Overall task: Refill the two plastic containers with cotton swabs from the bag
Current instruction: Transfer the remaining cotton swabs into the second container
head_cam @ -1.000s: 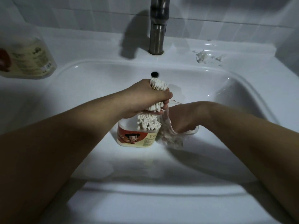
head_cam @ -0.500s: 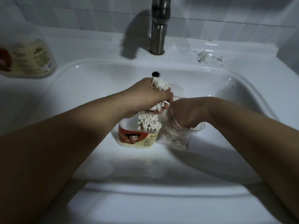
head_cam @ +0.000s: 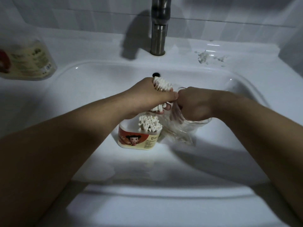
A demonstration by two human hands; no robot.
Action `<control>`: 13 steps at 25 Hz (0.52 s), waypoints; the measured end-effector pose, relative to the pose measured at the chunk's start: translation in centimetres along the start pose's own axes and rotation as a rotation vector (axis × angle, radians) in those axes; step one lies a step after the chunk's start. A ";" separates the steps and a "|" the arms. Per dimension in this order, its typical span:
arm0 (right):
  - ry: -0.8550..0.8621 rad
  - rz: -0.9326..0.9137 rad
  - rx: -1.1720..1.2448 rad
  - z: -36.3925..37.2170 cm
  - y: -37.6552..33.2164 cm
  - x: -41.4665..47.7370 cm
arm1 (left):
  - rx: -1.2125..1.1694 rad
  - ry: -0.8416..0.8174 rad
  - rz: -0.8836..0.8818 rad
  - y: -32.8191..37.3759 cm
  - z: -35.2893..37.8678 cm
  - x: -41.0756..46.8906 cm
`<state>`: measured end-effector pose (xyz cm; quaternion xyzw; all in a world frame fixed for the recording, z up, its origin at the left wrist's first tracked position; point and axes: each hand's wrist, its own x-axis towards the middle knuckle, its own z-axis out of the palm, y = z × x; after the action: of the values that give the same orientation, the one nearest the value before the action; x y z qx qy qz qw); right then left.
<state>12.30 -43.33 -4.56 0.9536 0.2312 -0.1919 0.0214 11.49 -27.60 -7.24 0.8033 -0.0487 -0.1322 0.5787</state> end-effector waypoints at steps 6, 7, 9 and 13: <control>0.052 -0.004 0.130 -0.8 0.0 -0.4 | 0.211 0.065 -0.012 -0.4 -0.1 0.3; 0.070 -0.002 0.171 -1.0 0.1 -0.7 | 0.253 0.083 -0.008 -0.4 -0.1 0.3; 0.119 0.004 0.251 -1.5 0.4 -1.2 | 0.305 0.121 -0.010 -0.4 -0.2 0.3; 0.286 0.008 0.316 -2.0 1.3 -1.5 | 0.287 0.156 -0.015 -0.4 -0.2 0.4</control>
<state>12.38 -44.90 -2.25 0.9635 0.1954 -0.0882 -0.1606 11.89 -27.37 -7.56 0.8860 -0.0160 -0.0655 0.4588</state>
